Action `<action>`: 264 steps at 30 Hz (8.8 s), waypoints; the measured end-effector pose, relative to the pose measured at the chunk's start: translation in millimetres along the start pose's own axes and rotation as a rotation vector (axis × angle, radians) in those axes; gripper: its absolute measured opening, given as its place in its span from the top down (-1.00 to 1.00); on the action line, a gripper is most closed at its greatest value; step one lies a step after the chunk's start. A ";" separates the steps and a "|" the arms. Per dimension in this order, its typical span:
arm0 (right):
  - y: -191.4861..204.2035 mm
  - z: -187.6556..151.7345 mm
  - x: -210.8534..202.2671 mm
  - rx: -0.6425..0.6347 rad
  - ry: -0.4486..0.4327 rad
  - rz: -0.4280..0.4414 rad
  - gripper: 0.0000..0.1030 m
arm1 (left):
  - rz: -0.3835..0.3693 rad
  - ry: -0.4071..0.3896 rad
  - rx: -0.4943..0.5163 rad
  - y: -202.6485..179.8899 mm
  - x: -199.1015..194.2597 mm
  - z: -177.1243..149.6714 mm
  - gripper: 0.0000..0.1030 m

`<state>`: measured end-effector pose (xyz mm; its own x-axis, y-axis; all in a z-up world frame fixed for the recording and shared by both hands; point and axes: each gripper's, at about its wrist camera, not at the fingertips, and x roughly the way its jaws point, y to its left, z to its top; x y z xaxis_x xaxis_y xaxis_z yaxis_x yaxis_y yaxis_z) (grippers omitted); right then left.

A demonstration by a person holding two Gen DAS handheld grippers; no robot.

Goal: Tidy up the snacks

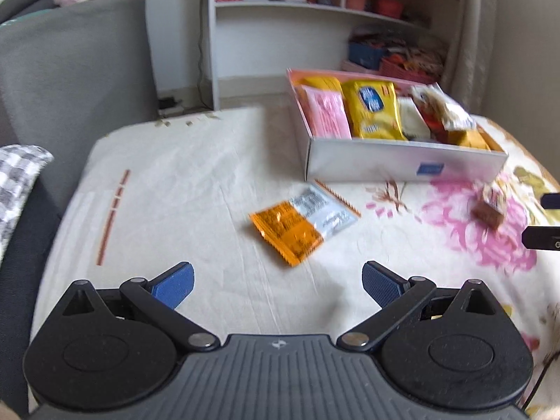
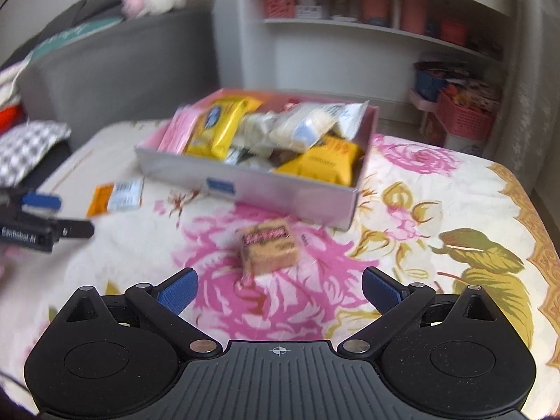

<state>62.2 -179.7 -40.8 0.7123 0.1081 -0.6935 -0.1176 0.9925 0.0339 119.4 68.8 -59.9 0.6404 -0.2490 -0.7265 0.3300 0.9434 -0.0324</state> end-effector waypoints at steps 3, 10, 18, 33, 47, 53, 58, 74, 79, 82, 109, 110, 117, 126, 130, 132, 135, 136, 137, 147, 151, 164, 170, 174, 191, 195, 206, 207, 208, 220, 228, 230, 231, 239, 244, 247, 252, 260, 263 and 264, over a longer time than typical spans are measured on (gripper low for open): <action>5.0 -6.2 9.5 -0.047 0.013 0.005 -0.96 | -0.010 -0.008 0.029 2.4 5.2 -4.5 -0.99; 4.7 -8.2 33.1 -0.029 0.041 0.012 -1.00 | -0.025 -0.054 0.082 -1.0 14.4 1.3 -1.00; 1.0 -9.5 39.3 -0.076 -0.042 0.053 -1.00 | -0.040 -0.089 0.096 -5.8 25.1 9.1 -1.00; -0.8 -2.3 49.4 -0.065 -0.066 0.043 -1.00 | -0.073 -0.092 0.123 -16.7 23.6 16.3 -0.46; -6.3 0.8 52.8 -0.043 -0.068 0.021 -1.00 | -0.103 -0.028 0.137 -30.6 17.9 17.0 -0.33; -4.8 1.5 51.8 -0.045 -0.064 0.014 -0.97 | -0.054 -0.047 0.096 -38.6 18.9 18.3 -0.36; -2.8 2.3 50.4 -0.049 -0.059 0.012 -0.93 | -0.037 -0.043 0.076 -42.7 17.2 20.5 -0.11; 5.1 8.5 46.1 -0.061 -0.052 0.038 -0.34 | 0.028 -0.014 -0.024 -51.7 16.6 27.7 0.20; 4.9 11.1 42.4 -0.047 -0.047 0.059 0.06 | 0.039 -0.018 -0.066 -51.0 13.0 31.5 0.36; 4.8 13.0 39.9 -0.046 -0.042 0.068 0.19 | 0.028 -0.021 -0.061 -52.5 9.9 33.7 0.42; -5.3 46.7 -7.7 0.110 -0.117 0.128 0.21 | -0.044 -0.094 -0.097 -67.2 -28.7 50.0 0.44; -7.3 48.7 -9.0 0.126 -0.124 0.129 0.21 | -0.048 -0.100 -0.107 -67.0 -29.7 51.5 0.44; -18.7 61.7 -7.6 0.230 -0.150 0.126 0.21 | -0.069 -0.129 -0.168 -69.0 -28.7 62.2 0.44; -32.6 73.6 2.6 0.355 -0.155 0.151 0.21 | -0.070 -0.134 -0.221 -69.7 -19.8 72.3 0.44; -33.0 77.4 6.9 0.351 -0.164 0.170 0.21 | -0.051 -0.137 -0.225 -64.8 -14.6 79.9 0.44; -29.6 79.7 10.6 0.337 -0.168 0.173 0.21 | -0.055 -0.134 -0.256 -58.5 -11.9 83.0 0.44; -25.3 83.7 18.4 0.322 -0.169 0.175 0.20 | -0.052 -0.128 -0.271 -53.4 -7.7 86.4 0.44; -24.5 85.1 21.3 0.319 -0.169 0.177 0.20 | -0.049 -0.128 -0.267 -52.6 -6.3 87.4 0.44; -23.6 86.6 24.6 0.316 -0.168 0.178 0.20 | -0.047 -0.129 -0.262 -52.2 -5.2 88.3 0.44; -17.0 97.2 45.0 0.275 -0.194 0.157 0.19 | -0.069 -0.150 -0.183 -53.3 15.4 87.7 0.44; -18.3 98.4 50.5 0.268 -0.196 0.142 0.19 | -0.036 -0.152 -0.151 -53.7 22.5 84.2 0.44; -13.7 98.6 55.2 0.244 -0.213 0.125 0.09 | 0.020 -0.189 -0.082 -60.6 28.2 78.7 0.38; -13.7 101.2 43.5 0.259 -0.223 0.153 -0.33 | 0.035 -0.187 -0.064 -66.2 21.4 82.2 -0.18; -14.5 99.0 31.1 0.264 -0.208 0.136 -0.52 | 0.041 -0.140 -0.080 -65.5 16.5 80.6 -0.36; 2.0 69.1 -60.4 0.239 -0.073 -0.063 -0.90 | 0.178 -0.027 -0.162 -81.6 -57.5 47.9 -0.99; 11.1 59.4 -75.2 0.258 -0.020 -0.093 -0.95 | 0.217 0.004 -0.174 -88.2 -72.8 36.5 -0.99; 18.6 28.7 -92.5 0.215 -0.019 -0.104 -0.95 | 0.250 0.027 -0.189 -99.9 -92.4 19.5 -0.99; 17.3 27.5 -90.9 0.211 -0.015 -0.106 -0.95 | 0.252 0.028 -0.172 -102.5 -91.0 19.2 -0.99; 16.1 26.5 -89.4 0.205 -0.014 -0.109 -0.95 | 0.259 0.029 -0.159 -104.3 -90.1 18.6 -0.99; 14.8 22.9 -73.9 0.175 0.018 -0.117 -0.95 | 0.289 0.055 -0.182 -95.6 -82.2 13.9 -0.99; 20.3 23.7 -75.3 0.162 0.013 -0.103 -0.95 | 0.289 0.058 -0.185 -94.2 -85.0 13.1 -0.99; 19.8 23.5 -75.4 0.162 0.014 -0.105 -0.95 | 0.289 0.056 -0.186 -93.8 -85.5 14.2 -0.99; 19.5 23.1 -75.7 0.162 0.015 -0.105 -0.95 | 0.288 0.055 -0.186 -94.1 -85.9 14.1 -0.99; 19.5 22.5 -77.9 0.162 0.009 -0.102 -0.95 | 0.287 0.056 -0.186 -94.5 -85.5 14.2 -0.99; 19.8 22.6 -77.7 0.160 0.011 -0.101 -0.95 | 0.285 0.055 -0.189 -93.4 -85.7 14.1 -0.99; 20.1 22.5 -77.2 0.160 0.011 -0.101 -0.95 | 0.284 0.057 -0.187 -93.4 -85.6 14.1 -0.99; 20.4 22.4 -77.0 0.158 0.011 -0.100 -0.95 | 0.283 0.058 -0.188 -93.6 -85.7 14.1 -0.99; 20.0 22.4 -76.8 0.158 0.011 -0.100 -0.95 | 0.283 0.059 -0.188 -93.7 -85.9 14.2 -0.99; 19.8 22.4 -76.8 0.158 0.012 -0.101 -0.95 | 0.283 0.059 -0.188 -93.6 -85.9 14.2 -0.99; 19.8 22.5 -76.9 0.158 0.012 -0.101 -0.95 | 0.282 0.059 -0.188 -93.6 -86.0 14.2 -0.99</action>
<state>20.6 -167.1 29.3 0.7064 0.0078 -0.7078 0.0648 0.9950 0.0757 43.3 -1.2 15.3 0.6453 0.0355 -0.7631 0.0082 0.9985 0.0534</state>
